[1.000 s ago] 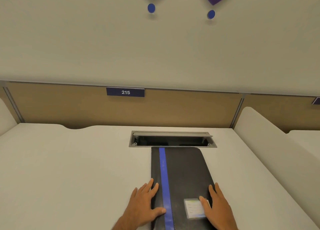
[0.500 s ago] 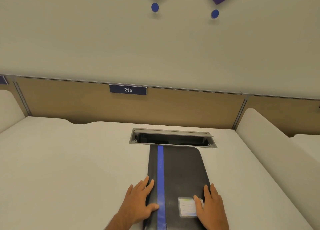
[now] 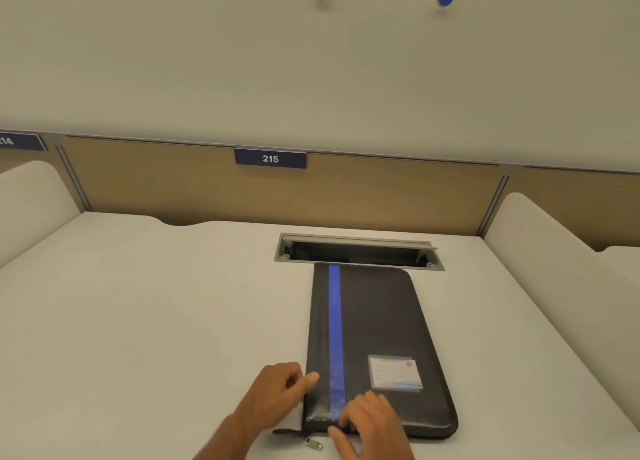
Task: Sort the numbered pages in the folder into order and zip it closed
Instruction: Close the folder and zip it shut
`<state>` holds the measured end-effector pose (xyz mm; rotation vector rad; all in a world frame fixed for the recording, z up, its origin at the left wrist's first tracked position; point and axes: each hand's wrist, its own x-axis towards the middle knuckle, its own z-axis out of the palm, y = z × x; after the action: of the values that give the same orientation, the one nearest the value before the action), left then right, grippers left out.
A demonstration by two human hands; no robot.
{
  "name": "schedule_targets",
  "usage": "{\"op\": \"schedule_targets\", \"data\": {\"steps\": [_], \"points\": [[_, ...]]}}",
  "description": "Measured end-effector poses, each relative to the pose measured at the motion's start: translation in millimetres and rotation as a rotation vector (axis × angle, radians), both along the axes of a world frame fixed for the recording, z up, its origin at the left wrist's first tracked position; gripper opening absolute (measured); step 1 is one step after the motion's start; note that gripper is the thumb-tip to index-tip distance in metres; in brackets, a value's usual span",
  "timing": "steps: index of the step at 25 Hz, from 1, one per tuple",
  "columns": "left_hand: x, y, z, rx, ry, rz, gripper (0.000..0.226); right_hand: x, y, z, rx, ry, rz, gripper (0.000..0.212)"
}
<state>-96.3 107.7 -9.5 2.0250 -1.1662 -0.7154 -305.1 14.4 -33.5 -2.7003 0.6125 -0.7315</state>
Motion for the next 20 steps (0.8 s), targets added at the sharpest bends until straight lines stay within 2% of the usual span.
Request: {"op": "schedule_targets", "data": {"steps": [2, 5, 10, 14, 18, 20], "points": [[1, 9, 2, 0.03, -0.019, -0.08, 0.081, 4, 12, -5, -0.089, 0.032, 0.029, 0.034], [1, 21, 15, 0.136, -0.052, -0.237, 0.057, 7, 25, -12, -0.149, 0.103, -0.011, 0.041], [2, 30, 31, 0.285, -0.115, -0.454, 0.026, 14, 42, -7, -0.153, 0.144, -0.095, 0.031], [2, 35, 29, 0.23, -0.126, -0.425, 0.014, 17, 49, -6, -0.168, 0.131, -0.119, 0.028], [0, 31, 27, 0.26, -0.117, -0.406, 0.026, 21, 52, 0, -0.05, 0.19, -0.217, 0.036], [2, 28, 23, 0.268, -0.126, -0.378, 0.025, 23, 53, 4, -0.003, 0.232, -0.236, 0.033]]}}
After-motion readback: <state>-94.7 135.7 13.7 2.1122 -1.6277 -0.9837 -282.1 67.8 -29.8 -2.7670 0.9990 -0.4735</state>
